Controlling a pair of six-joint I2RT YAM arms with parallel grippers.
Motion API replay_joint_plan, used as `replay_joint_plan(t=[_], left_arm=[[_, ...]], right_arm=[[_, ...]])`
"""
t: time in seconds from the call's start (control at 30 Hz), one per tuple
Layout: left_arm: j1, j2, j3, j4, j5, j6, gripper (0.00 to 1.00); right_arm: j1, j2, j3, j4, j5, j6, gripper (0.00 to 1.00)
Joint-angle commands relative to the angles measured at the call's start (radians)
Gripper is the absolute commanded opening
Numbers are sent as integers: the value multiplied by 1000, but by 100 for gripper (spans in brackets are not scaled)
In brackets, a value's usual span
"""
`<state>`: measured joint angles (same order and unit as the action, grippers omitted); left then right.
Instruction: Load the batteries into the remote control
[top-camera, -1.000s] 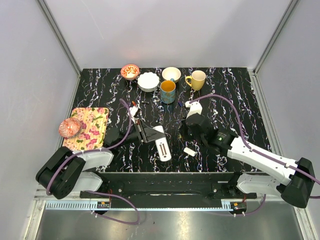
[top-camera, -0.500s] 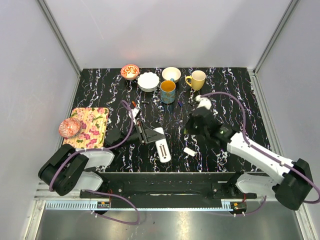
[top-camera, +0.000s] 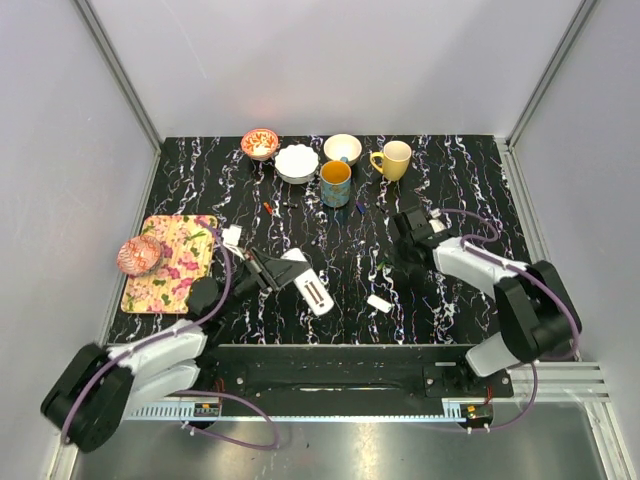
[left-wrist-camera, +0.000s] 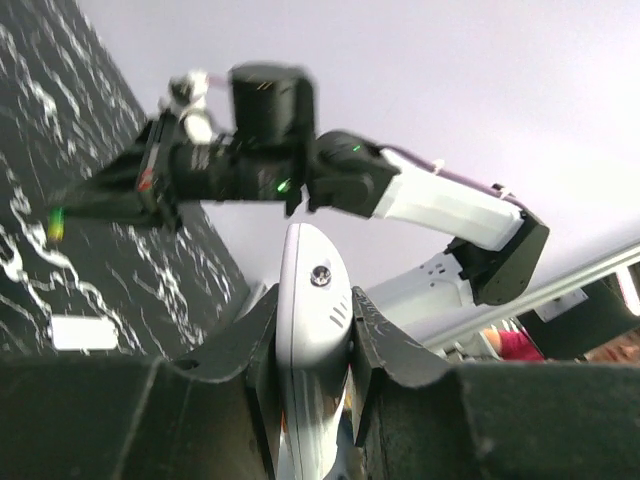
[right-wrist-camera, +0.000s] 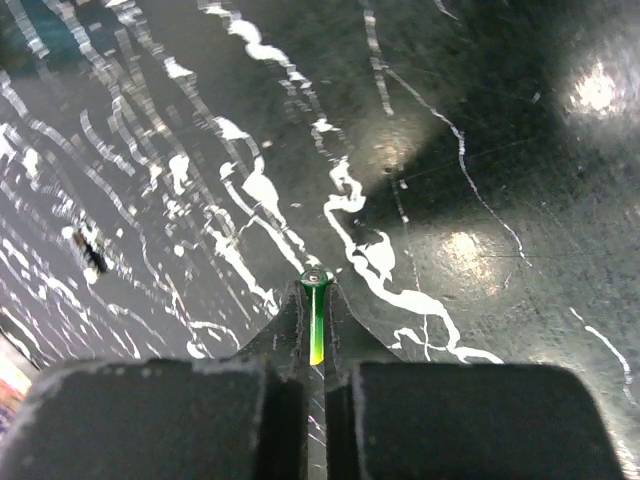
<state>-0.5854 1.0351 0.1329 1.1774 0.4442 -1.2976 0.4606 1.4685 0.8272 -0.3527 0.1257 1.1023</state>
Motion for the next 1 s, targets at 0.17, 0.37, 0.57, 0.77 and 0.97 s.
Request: replay_joint_plan(t=[0.17, 0.37, 0.57, 0.77, 0.97], left_arm=[[4, -476, 19, -539, -285, 254, 0], [2, -550, 28, -636, -291, 290, 0], [4, -521, 37, -619, -279, 299, 0], [4, -507, 42, -614, -266, 297, 0], [2, -486, 62, -631, -248, 320, 0]], right_arm=[[-13, 207, 118, -63, 38, 373, 0], [-13, 242, 138, -103, 65, 407, 3], [-13, 276, 147, -108, 9, 323, 35], [-13, 263, 145, -121, -3, 282, 43], [0, 173, 234, -187, -12, -15, 59]])
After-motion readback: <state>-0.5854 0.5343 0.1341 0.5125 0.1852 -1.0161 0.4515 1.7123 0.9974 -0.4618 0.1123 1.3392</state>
